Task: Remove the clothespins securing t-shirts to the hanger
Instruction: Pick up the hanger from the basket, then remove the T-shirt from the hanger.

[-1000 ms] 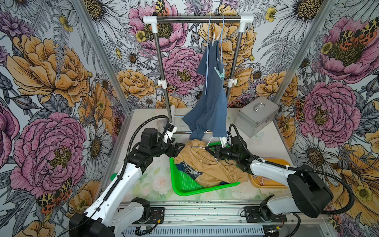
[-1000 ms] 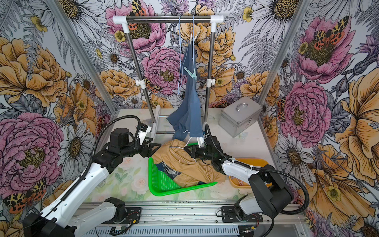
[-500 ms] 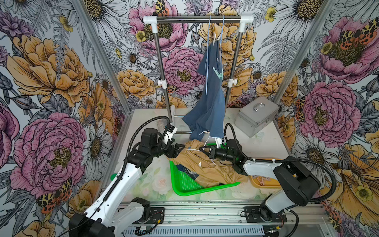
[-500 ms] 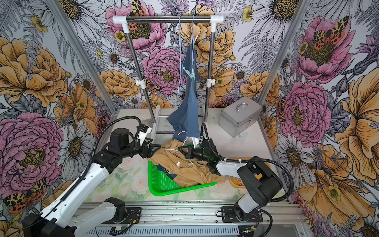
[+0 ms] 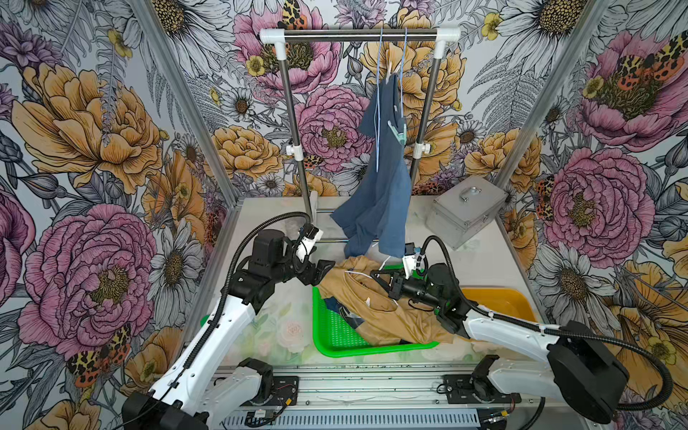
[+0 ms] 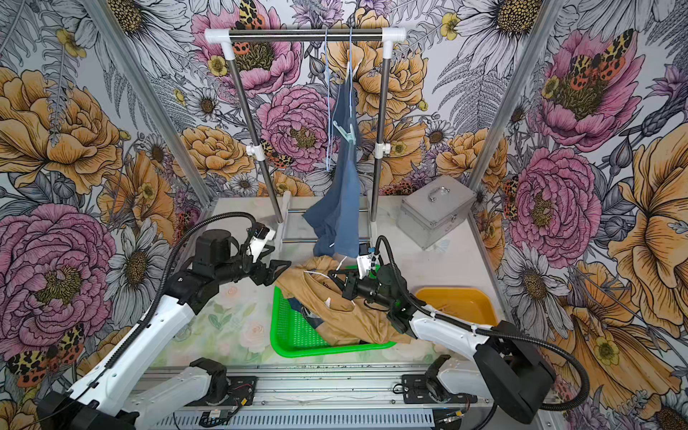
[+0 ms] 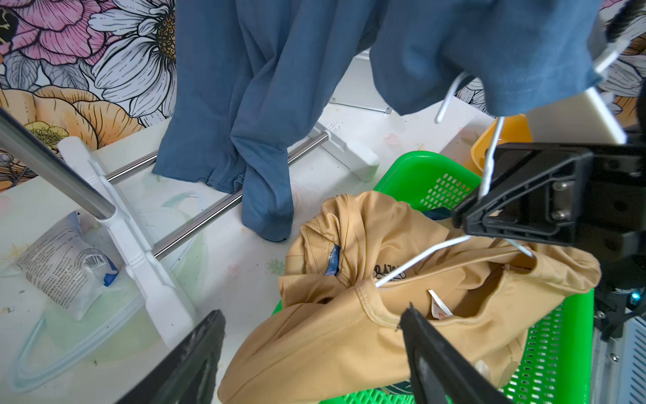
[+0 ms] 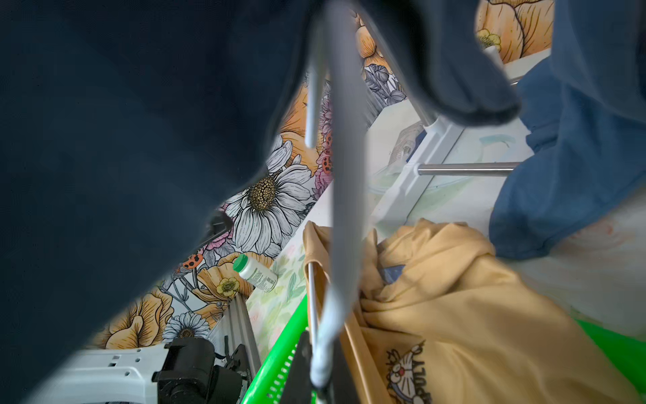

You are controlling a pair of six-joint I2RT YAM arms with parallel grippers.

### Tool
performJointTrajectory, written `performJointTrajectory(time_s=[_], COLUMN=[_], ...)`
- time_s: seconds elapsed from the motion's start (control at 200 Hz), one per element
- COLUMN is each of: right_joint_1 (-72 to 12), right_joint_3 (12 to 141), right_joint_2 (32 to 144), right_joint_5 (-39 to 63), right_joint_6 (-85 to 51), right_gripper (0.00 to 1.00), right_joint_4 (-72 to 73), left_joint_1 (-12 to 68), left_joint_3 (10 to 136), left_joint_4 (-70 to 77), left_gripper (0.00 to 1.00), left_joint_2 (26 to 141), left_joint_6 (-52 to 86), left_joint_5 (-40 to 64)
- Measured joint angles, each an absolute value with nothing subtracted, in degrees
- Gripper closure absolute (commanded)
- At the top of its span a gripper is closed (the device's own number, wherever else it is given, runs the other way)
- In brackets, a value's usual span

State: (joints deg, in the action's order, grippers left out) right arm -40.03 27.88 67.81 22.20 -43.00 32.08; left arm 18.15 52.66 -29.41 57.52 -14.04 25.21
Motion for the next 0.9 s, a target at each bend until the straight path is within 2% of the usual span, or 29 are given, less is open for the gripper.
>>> performJointTrajectory(time_s=[0.175, 0.435, 0.745, 0.9], right_joint_1=[-40.7, -41.3, -41.4, -41.3], right_joint_3=[30.7, 41.6, 44.7, 44.6], right_joint_2=[60.2, 57.1, 48.4, 46.7], right_joint_5=[19.6, 18.1, 7.2, 8.1], right_joint_6=[-37.8, -30.5, -27.7, -26.2], right_gripper=[1.0, 1.0, 1.0, 1.0], right_joint_4=[19.8, 4.9, -3.1, -6.1], left_joint_1=[16.4, 13.8, 13.6, 13.9], left_joint_3=[55.7, 56.4, 56.8, 56.8], left_joint_4=[-30.2, -30.7, -31.1, -31.2], left_gripper=[0.17, 0.16, 0.15, 0.14], left_joint_2=[58.7, 59.0, 60.6, 60.9], left_joint_6=[-17.1, -21.4, -23.8, -27.3], left_joint_5=[26.5, 29.4, 31.5, 31.6])
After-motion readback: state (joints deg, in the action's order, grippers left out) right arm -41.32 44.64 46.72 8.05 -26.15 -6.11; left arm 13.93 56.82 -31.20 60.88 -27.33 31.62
